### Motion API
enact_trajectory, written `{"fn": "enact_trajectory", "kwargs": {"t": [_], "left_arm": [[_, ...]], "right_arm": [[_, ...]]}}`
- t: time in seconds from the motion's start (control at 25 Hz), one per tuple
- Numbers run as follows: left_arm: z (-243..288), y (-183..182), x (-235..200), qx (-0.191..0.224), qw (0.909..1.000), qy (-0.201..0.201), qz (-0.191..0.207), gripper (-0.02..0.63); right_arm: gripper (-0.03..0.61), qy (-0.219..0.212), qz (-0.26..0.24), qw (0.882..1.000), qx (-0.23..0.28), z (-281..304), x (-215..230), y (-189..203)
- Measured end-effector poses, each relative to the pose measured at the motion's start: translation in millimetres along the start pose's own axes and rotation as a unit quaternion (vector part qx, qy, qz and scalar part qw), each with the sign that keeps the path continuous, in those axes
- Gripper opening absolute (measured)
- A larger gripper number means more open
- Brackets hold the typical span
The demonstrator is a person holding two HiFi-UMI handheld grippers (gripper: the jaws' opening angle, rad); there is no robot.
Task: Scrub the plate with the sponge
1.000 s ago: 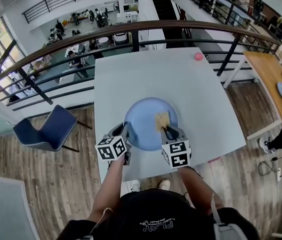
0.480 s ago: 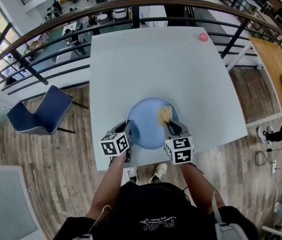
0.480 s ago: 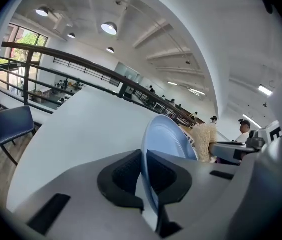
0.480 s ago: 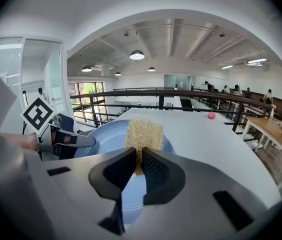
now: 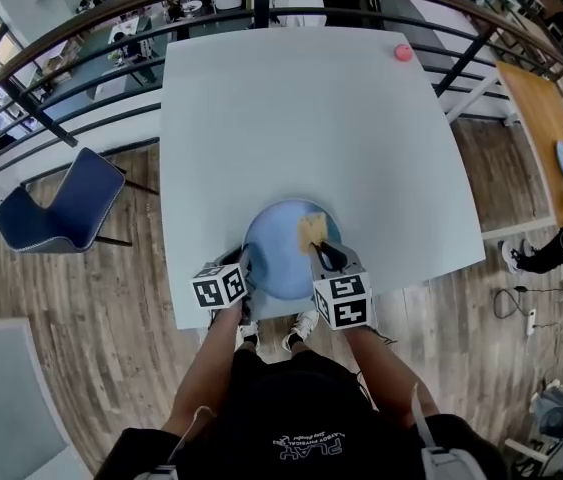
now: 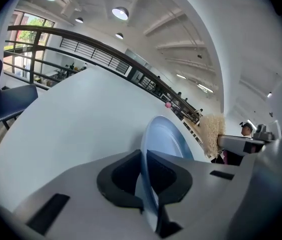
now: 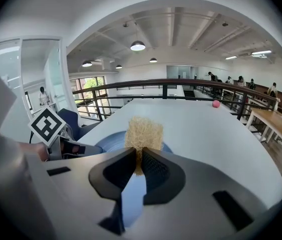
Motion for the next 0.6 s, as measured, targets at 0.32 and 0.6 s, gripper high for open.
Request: {"fn": "enact_trajectory", "kwargs": {"t": [0.32,0.6], "left_arm": [[8,21,-13,-0.028,0.9993,-0.018,-0.017,0.028],[20,35,-28,-0.049,0.9966,-0.026,-0.06,0.028]], "right_arm": [[0.044,0.004,0.01,1.0,-0.008,1,4,12],[0.044,0.001,0.019,1.0,-0.017,8,3,21]]}}
Point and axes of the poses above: the fingertips, and each gripper's own axes: z forward along the fingers, x to its right, y out of its underside, the point moved 1 cm from there along -z, backward along the fingers, and after that the axes turned 15 degrees about -z, right-handed, at the moved point
